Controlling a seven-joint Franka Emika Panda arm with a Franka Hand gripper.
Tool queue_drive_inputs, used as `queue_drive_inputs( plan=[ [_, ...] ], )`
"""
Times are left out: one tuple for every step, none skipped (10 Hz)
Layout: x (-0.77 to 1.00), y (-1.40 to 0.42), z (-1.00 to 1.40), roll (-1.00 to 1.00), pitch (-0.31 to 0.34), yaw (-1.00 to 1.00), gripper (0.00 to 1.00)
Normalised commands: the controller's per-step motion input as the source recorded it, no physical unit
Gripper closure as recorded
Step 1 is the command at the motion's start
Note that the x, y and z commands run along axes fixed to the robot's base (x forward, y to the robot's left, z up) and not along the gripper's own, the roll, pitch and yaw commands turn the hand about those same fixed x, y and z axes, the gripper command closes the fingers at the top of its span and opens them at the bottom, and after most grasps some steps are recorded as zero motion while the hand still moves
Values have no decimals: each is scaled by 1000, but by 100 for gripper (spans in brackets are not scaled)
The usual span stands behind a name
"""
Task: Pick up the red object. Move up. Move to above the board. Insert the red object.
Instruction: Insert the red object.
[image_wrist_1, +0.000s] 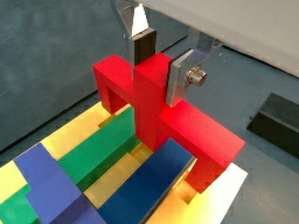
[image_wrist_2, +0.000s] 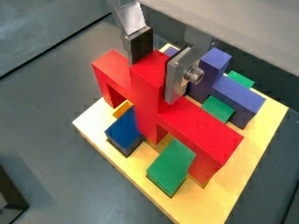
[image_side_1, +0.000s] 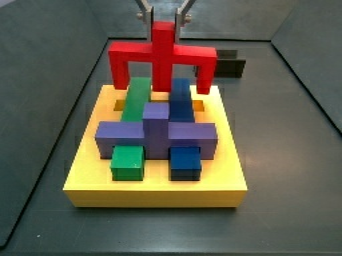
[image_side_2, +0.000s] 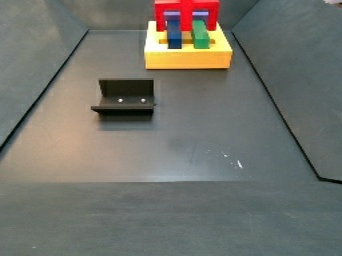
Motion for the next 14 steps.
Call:
queue_drive_inputs(
  plan=[
    [-43, 0, 0, 93, 0, 126, 100],
    [0, 0, 0, 69, 0, 157, 100],
    [0, -17, -91, 50, -26, 114, 100],
    [126, -57, -140, 27, -23, 23, 100],
    [177, -34, -194, 57, 0, 0, 100],
    [203, -23, -177, 70, 0, 0, 100],
    [140, -9, -203, 50, 0, 0, 100],
    [0, 0, -151, 54, 0, 0, 100],
    [-151, 0, 0, 0, 0, 0, 100],
    [-134, 0, 137, -13, -10, 0, 100],
    [-183, 0, 191, -17, -29, 0, 100],
    [-146, 0, 197, -16, -39, 0, 100],
    [0, -23, 80, -7, -40, 0, 100],
    [0, -31, -34, 13, -37, 0, 100]
  ],
)
